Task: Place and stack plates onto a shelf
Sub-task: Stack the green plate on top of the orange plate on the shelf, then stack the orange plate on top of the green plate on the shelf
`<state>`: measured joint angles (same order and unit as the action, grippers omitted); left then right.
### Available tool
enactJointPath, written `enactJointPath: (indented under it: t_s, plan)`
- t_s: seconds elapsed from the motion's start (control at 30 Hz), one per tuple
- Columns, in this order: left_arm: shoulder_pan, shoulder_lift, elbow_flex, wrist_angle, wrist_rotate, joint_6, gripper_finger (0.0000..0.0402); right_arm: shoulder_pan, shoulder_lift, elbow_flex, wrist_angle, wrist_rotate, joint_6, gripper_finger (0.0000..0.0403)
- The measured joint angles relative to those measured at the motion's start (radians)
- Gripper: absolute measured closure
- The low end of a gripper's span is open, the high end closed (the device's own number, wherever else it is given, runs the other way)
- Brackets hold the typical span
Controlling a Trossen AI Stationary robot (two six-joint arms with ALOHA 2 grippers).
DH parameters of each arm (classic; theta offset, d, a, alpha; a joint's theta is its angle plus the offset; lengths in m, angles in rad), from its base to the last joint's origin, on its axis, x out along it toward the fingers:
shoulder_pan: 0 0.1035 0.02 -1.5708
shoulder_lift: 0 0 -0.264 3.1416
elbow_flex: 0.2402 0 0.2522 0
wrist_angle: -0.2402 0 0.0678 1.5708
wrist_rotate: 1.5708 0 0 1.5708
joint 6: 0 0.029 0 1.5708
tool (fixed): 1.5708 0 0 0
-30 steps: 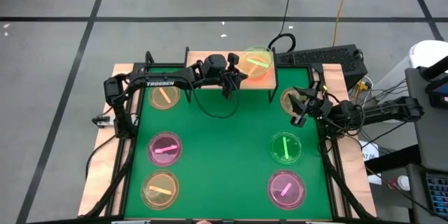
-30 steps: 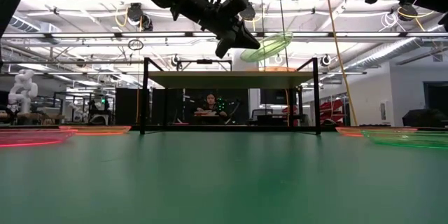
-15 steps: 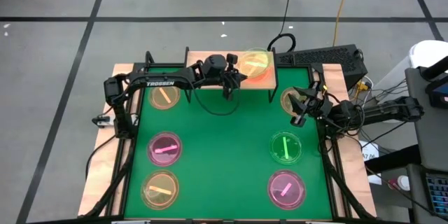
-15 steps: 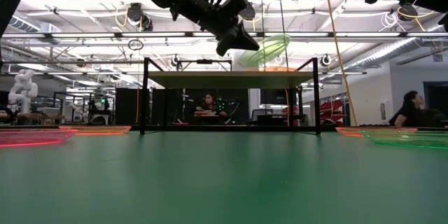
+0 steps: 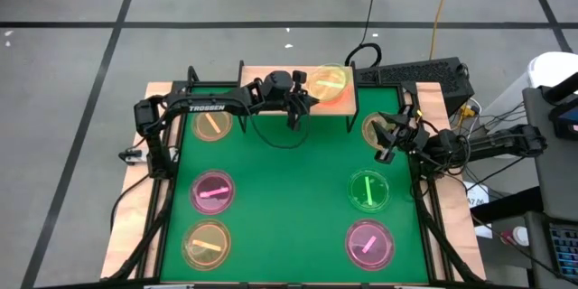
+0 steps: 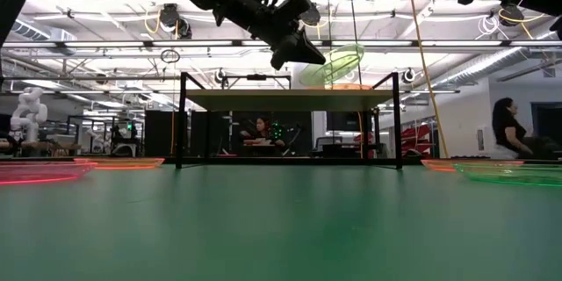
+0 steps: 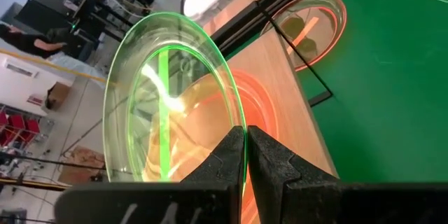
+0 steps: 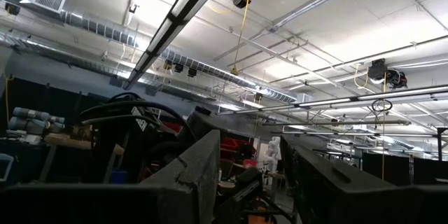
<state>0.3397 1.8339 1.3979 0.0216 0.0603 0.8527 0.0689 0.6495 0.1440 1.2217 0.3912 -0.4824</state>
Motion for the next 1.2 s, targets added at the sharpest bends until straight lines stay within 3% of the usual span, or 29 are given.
enactJointPath:
  t_s: [0.57, 0.87, 1.2]
  plan:
    - [0.005, 0.006, 0.0, 0.015, 0.002, -0.051, 0.0379, 0.0, 0.0, 0.0, 0.0, 0.0, 0.0, 0.0271]
    - [0.005, 0.006, 0.0, 0.025, -0.02, -0.02, 0.0318, 0.0, 0.0, 0.0, 0.0, 0.0, -0.002, 0.0271]
    - [0.004, -0.031, 0.0, 0.014, -0.027, -0.011, 0.0314, 0.0, 0.0, 0.0, 0.0, 0.0, 0.0, 0.0271]
